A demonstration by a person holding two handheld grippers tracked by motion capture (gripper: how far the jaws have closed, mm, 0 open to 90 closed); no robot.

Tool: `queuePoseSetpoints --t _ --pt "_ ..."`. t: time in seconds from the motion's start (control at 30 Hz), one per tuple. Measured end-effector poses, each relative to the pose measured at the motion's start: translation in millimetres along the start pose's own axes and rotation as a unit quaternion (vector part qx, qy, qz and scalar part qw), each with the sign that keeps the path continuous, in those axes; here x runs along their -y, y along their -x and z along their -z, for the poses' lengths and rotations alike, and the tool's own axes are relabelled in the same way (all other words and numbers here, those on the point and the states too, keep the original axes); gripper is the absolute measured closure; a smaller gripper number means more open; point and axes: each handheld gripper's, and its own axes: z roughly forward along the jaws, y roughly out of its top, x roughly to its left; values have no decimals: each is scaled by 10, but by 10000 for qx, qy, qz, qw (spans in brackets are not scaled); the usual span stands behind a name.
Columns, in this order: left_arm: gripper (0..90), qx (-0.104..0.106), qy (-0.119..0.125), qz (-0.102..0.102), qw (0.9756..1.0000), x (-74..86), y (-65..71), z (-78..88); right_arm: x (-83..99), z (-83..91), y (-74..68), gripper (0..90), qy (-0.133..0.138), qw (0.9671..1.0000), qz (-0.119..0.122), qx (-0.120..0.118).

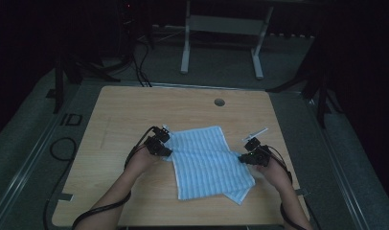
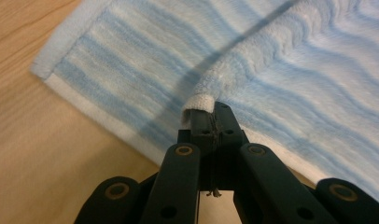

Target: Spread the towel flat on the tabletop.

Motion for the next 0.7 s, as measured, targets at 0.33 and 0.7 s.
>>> queuePoseSetpoints --t 0.33,0.7 --pt "582 88 124 -115 9998 22 117 166 -68 4 34 727 -3 9996 -61 272" --pt "511 887 549 -1717 9796 695 1089 589 426 635 -366 618 592 9978 271 82"
